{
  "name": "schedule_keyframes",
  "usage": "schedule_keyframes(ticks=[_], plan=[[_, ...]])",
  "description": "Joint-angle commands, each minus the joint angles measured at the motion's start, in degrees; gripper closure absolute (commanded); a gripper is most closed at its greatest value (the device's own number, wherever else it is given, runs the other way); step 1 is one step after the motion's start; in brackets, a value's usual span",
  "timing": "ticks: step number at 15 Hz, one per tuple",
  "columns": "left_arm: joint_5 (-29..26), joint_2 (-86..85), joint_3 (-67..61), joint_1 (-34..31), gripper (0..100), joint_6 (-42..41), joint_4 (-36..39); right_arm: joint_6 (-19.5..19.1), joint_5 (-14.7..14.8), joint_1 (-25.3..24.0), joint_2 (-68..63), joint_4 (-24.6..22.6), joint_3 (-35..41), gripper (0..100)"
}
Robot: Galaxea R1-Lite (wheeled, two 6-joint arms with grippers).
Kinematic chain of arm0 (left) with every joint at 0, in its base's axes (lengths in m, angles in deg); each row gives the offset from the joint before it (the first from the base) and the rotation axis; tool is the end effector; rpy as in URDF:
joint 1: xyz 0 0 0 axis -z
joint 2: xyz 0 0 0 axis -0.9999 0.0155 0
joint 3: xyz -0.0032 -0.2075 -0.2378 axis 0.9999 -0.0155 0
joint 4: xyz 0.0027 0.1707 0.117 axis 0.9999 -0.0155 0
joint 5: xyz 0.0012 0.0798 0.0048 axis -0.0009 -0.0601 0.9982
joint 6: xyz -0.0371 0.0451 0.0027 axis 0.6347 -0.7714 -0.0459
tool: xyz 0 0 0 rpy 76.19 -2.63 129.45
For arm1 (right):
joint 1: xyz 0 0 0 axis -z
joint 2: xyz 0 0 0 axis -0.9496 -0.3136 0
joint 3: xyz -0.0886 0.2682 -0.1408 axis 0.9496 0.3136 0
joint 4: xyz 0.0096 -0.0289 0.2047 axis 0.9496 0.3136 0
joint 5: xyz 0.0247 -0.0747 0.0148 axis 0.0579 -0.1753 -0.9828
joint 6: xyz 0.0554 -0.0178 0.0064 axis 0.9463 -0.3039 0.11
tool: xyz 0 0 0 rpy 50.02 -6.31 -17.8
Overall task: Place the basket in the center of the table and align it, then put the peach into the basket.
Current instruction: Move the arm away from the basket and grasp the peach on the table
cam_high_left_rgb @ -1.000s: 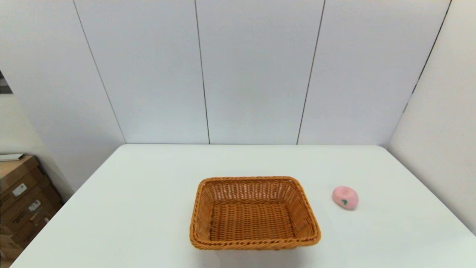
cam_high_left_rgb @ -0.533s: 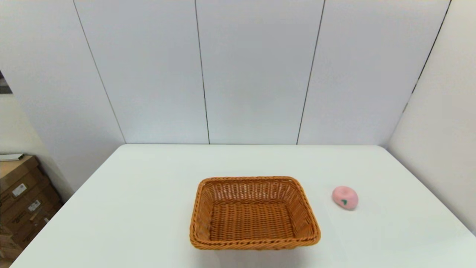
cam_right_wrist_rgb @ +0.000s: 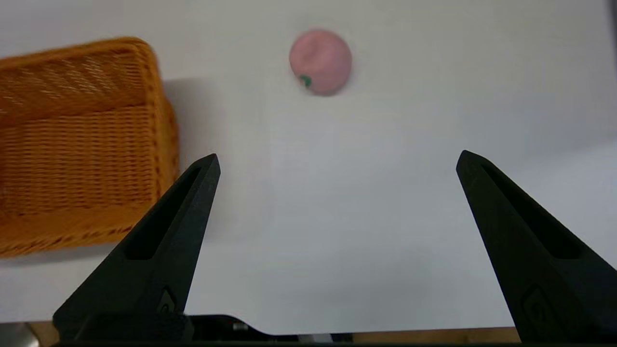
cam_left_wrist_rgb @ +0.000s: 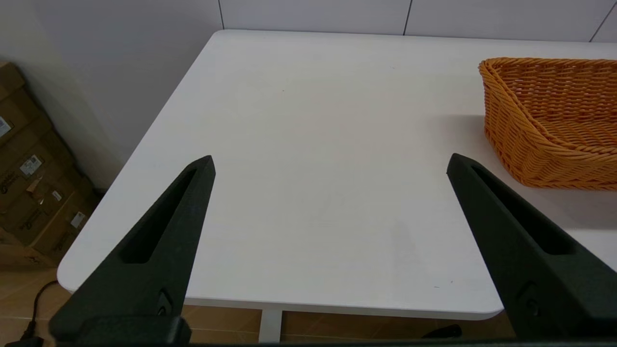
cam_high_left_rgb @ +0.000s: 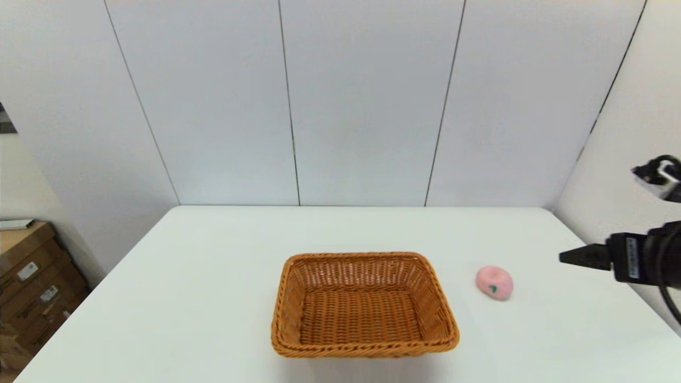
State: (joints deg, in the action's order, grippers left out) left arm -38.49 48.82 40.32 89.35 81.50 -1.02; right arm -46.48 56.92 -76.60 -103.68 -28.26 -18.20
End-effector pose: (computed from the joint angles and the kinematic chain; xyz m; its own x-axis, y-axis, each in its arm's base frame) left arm 0.0081 0.0018 0.0755 0.9940 0.0272 -0.1058 -0.0326 0.9982 -0.0501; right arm 0.2311 0.0162 0.1929 0.6887 -0.0021 -0.7251 0.1096 0.9888 0.1013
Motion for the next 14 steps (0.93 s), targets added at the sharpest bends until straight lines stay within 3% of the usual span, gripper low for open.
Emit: schedule_keyframes(ticks=[1, 4, 7, 9, 14], plan=[[0.14, -0.01, 0.02, 0.02, 0, 0.17, -0.03, 4.93, 1.62, -4.35, -20.73, -4.37, -5.37, 0], [0.14, -0.01, 0.02, 0.02, 0, 0.26, -0.03, 5.02, 2.33, -4.18, -25.92, -8.94, -5.63, 0], [0.14, -0.01, 0.02, 0.02, 0, 0.26, -0.03, 5.11, 5.93, -3.82, -31.37, -14.57, -5.81, 0], [0.23, -0.01, 0.02, 0.02, 0, 0.34, -0.03, 5.11, 5.93, -2.77, -33.56, -16.85, -6.16, 0], [0.23, -0.01, 0.02, 0.02, 0, 0.34, -0.03, 6.60, 6.11, -1.98, -40.77, -16.94, -9.59, 0]])
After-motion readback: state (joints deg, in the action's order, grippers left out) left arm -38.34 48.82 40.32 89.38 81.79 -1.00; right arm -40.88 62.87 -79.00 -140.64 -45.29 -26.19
